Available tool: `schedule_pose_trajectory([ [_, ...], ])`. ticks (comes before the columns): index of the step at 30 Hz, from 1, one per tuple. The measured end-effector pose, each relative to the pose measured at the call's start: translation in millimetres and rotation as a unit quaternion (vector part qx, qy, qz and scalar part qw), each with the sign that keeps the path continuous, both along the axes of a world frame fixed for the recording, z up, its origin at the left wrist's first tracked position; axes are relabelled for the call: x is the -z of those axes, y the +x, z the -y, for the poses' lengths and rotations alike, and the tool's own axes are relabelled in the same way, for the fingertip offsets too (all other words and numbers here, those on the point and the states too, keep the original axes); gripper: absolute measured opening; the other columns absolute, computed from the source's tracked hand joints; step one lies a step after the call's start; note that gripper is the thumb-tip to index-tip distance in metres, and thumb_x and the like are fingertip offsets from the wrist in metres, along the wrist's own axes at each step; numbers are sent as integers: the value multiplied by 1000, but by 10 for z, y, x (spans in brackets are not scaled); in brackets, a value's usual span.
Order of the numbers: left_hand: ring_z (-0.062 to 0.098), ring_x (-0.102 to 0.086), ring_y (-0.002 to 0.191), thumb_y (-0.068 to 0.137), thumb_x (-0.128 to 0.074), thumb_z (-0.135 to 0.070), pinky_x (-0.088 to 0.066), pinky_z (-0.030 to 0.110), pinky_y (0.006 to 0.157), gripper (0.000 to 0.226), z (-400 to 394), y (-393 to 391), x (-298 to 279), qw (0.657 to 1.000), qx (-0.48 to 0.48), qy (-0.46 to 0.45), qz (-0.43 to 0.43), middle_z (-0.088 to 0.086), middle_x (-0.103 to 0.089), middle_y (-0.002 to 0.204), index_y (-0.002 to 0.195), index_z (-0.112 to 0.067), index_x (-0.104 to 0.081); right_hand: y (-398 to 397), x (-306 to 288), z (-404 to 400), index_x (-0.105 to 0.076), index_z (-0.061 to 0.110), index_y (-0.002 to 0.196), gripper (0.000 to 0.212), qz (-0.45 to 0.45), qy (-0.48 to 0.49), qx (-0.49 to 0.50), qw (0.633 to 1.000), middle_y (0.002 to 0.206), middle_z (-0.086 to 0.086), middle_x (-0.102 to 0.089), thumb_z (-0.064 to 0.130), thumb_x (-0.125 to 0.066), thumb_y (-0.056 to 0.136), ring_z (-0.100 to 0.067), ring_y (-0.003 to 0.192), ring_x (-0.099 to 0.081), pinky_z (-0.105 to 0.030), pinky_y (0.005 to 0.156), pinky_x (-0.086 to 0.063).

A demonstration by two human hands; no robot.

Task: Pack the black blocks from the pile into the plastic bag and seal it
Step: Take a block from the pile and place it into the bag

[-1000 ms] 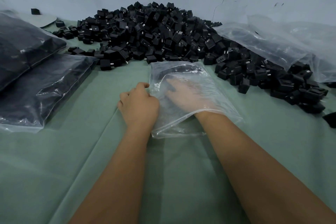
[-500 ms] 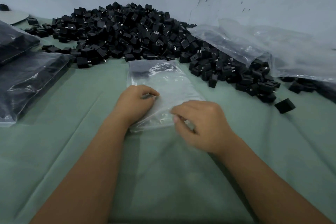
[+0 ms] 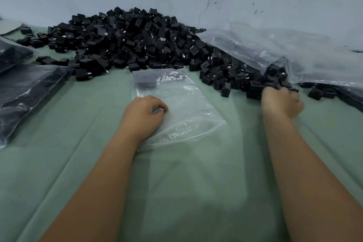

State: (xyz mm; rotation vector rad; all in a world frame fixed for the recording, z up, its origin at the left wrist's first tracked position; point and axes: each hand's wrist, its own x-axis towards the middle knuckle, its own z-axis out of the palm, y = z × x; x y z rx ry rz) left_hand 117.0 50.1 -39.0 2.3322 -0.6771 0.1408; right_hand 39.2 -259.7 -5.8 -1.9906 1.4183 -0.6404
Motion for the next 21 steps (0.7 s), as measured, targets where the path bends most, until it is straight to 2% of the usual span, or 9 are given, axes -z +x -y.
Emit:
schedule_pose_trajectory([
  [3,24,-56,110,89,-59,-11,-43,43,100,23,1,9,-1,1000,1,1,-4,-8,-68,112,96,-27,-73,302,-30,-338,-46,24,139,63,100,51,-132,985,133,-10,-54,20,-50,77,-34,129,-42,-41,110,-31],
  [5,23,-56,111,89,-59,-11,-43,43,100,23,-11,13,-3,1000,3,-2,-8,-8,-67,112,97,-27,-73,383,101,-605,-40,40,141,72,103,27,-223,969,135,-3,-54,15,-55,75,-30,136,-34,-43,119,-14],
  [7,22,-56,113,89,-59,-11,-43,43,101,23,-28,3,-1,1000,7,-9,-12,-8,-67,113,98,-27,-73,369,256,-762,-35,44,144,77,62,-56,-279,957,137,1,-53,15,-57,76,-23,138,-33,-44,120,3],
  [9,22,-56,114,89,-60,-12,-42,43,103,22,-36,-7,-7,1000,9,-17,-20,-9,-67,113,97,-28,-73,335,308,-757,-43,41,140,73,118,-61,-286,949,115,6,-63,12,-57,75,-3,121,-48,-41,121,-8],
  [10,22,-55,114,90,-60,-12,-42,43,103,22,-35,-12,-13,999,8,-20,-26,-10,-67,113,96,-29,-72,316,317,-721,-49,38,136,67,165,-31,-274,947,105,10,-63,10,-58,76,4,108,-52,-35,118,-24],
  [11,22,-55,114,90,-60,-13,-41,43,103,22,-35,-17,-19,999,6,-22,-30,-10,-66,113,96,-30,-71,294,324,-700,-55,34,131,59,201,-1,-262,944,103,11,-62,9,-60,77,4,98,-56,-23,104,-41],
  [13,22,-55,115,91,-60,-13,-41,42,104,22,-33,-31,-32,999,5,-23,-33,-9,-66,114,95,-31,-71,267,349,-675,-60,28,122,47,240,34,-239,940,111,8,-62,9,-65,80,2,87,-59,-7,68,-44],
  [18,18,-54,119,91,-60,-13,-41,39,105,24,-42,-91,-40,998,-4,-45,-48,-8,-67,115,89,-36,-66,264,362,-691,-53,25,127,52,266,45,-223,937,103,9,-59,9,-69,80,3,80,-57,-7,61,-38],
  [21,21,-58,111,90,-60,-12,-45,32,94,25,-33,-117,-60,996,-24,-70,-42,-6,-67,104,87,-35,-67,269,363,-678,-51,25,130,56,268,33,-201,941,103,5,-58,9,-67,79,-2,82,-56,-7,60,-37],
])
